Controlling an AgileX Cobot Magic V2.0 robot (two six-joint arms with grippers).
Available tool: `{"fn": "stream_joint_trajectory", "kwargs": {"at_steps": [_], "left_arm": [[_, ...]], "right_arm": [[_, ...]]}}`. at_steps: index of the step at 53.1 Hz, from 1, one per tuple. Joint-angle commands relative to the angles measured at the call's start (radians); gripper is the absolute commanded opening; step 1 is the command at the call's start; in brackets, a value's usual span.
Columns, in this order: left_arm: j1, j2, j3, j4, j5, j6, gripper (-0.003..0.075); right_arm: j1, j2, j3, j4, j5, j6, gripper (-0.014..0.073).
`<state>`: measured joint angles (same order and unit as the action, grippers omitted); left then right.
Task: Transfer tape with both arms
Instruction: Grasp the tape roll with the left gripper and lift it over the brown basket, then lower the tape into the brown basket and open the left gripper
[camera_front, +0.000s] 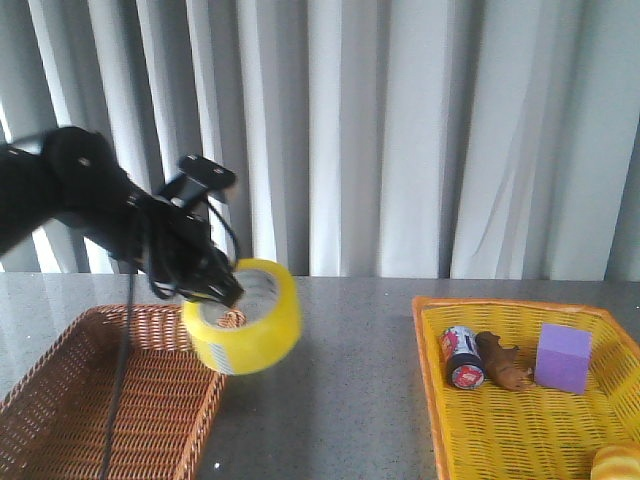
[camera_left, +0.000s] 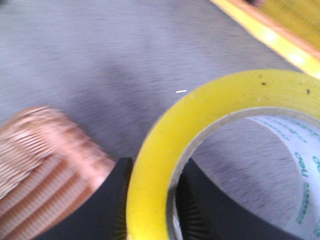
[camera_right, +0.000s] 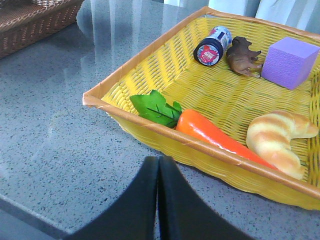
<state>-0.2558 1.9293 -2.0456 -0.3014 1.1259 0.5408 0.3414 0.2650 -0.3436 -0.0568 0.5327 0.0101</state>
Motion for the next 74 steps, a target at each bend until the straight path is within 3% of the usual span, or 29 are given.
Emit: {"fn": "stream_joint_trajectory", "kwargs": {"at_steps": [1,9,16,27,47,57,74], "left_arm": [[0.091,-0.098,-0.031,0.051,0.007,-0.059,-0.0007],[0.215,-0.082,-0.016,0.056,0.047,-0.113,-0.0007],[0.257,-0.034,0.046,0.057,0.042,-0.113,-0.0007],[0.257,0.062,0.133,0.063,0.049,-0.111,-0.0007],[0.257,0.098,0.135,0.063,0.095,-0.114,0.0015],[0.257,0.098,0.135,0.061,0.119,-0.115,0.0087],[0.257,0.096,0.135,0.062,0.126,-0.17,0.0321]], "right_arm": [[-0.004,0.009,-0.029,-0.009,-0.066,-0.004,-0.0008],[-0.004,0.009,-0.029,-0.009,-0.066,-0.004,-0.0008],[-0.004,0.009,-0.029,-0.009,-0.066,-0.004,-0.0008],[-0.004,0.009,-0.029,-0.007,-0.066,-0.004,-0.0008],[-0.004,0.009,-0.029,-0.007,-0.066,-0.004,-0.0008],[-0.004,0.009,-0.029,-0.007,-0.067,-0.004,-0.0008],[-0.004,0.009,-0.029,-0.007,-0.067,-0.004,-0.0008]]}}
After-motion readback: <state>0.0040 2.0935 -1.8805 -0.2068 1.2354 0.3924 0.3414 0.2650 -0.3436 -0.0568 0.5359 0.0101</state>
